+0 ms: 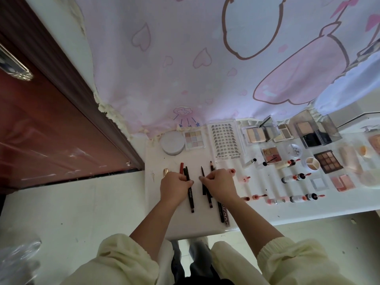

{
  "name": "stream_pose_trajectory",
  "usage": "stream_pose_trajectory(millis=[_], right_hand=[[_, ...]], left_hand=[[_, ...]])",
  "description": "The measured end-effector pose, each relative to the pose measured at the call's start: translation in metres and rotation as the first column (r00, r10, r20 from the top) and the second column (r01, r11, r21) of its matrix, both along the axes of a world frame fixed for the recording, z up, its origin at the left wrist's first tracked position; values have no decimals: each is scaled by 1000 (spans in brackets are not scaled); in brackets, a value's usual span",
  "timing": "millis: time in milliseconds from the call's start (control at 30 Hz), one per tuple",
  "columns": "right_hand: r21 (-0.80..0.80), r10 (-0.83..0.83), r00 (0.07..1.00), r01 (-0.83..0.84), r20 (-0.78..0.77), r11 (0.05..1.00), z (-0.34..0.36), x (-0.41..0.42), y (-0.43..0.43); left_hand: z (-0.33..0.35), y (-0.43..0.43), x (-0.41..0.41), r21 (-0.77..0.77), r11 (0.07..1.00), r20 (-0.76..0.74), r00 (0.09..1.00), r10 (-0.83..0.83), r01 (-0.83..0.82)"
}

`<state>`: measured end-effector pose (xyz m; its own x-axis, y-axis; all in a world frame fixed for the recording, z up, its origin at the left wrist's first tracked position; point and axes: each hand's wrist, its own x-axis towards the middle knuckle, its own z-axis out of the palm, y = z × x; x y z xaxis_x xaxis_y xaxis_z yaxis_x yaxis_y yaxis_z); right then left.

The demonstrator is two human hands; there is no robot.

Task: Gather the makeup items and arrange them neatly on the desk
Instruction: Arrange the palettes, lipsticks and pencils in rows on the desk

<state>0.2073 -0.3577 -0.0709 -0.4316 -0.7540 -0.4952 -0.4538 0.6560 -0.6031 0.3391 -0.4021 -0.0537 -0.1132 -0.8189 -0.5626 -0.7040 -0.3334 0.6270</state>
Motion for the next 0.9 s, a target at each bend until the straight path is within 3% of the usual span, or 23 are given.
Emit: stream_pose_trajectory(millis=[367,500,900], right_hand=[[-35,-33,998,31,-56,999,-3,-1,7],[-17,31,998,-32,-55,999,0,-1,15],[-18,103,984,-107,-148,994,-3,2,21]], left_hand=[[-4,0,-19,-10,993,85,989,-120,121],[-10,-2,-22,-8,993,132,984,-118,120],[-21,-1,-26,-16,996,66,994,-88,90]])
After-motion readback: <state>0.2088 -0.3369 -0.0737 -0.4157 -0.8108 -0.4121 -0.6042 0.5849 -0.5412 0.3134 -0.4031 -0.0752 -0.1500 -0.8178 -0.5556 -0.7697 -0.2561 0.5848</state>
